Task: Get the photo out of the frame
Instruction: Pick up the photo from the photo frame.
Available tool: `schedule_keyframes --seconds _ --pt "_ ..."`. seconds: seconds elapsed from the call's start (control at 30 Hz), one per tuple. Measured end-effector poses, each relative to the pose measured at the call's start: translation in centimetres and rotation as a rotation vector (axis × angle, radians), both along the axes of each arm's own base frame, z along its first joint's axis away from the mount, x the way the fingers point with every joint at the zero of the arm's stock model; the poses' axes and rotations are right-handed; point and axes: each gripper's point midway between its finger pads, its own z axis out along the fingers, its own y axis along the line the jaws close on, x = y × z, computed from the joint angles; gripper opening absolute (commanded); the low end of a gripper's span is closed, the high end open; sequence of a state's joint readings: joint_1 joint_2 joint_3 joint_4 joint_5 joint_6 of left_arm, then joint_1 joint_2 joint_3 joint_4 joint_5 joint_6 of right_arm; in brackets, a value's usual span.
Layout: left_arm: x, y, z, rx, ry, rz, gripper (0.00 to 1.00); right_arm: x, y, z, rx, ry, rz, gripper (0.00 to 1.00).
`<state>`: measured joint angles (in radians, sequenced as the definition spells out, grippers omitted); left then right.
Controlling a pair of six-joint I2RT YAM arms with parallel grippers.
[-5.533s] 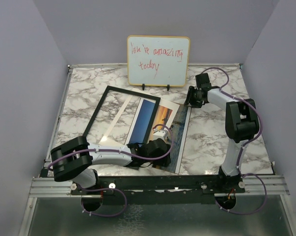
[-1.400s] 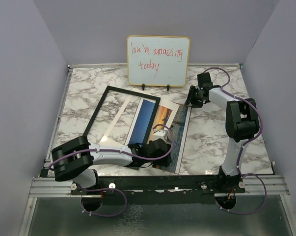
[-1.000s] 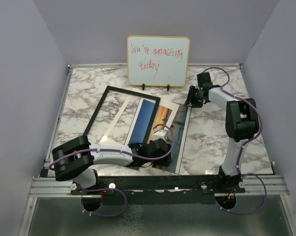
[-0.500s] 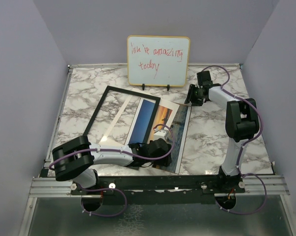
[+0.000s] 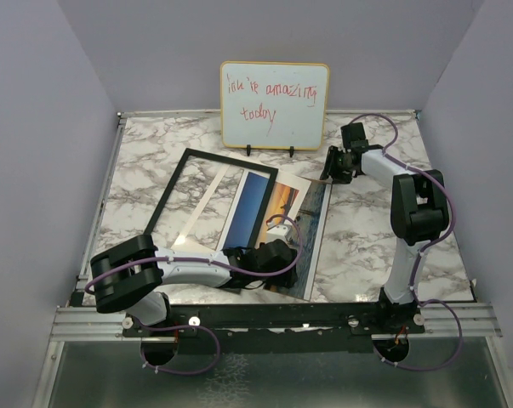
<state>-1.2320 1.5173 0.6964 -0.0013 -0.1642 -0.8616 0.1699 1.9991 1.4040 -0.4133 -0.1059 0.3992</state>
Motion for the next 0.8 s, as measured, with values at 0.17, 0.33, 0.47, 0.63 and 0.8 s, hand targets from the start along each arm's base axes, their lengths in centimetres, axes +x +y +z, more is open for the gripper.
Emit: schedule_keyframes --seconds 0.17,0.33,0.47,0.63,0.8 --pt "0.0 0.0 0.0 0.002 -0.003 -0.004 0.63 0.0 -0.1 0.0 -0.008 -0.002 0.003 0.50" --pt "0.0 0.0 0.0 0.004 -0.003 -0.005 0.63 0.1 -0.3 0.0 -0.016 -0.005 0.006 0.50" --pt "0.0 0.0 0.0 0.004 -0.003 -0.005 0.63 0.0 0.1 -0.2 0.001 0.002 0.022 0.49" --pt "0.1 -0.1 0.0 0.006 -0.004 -0.006 0.63 -0.3 0.6 -0.4 0.028 0.013 0.044 0.48" --pt "0.1 -0.1 0.0 0.007 -0.005 -0.007 0.63 -0.3 0.6 -0.6 0.039 0.020 0.047 0.47"
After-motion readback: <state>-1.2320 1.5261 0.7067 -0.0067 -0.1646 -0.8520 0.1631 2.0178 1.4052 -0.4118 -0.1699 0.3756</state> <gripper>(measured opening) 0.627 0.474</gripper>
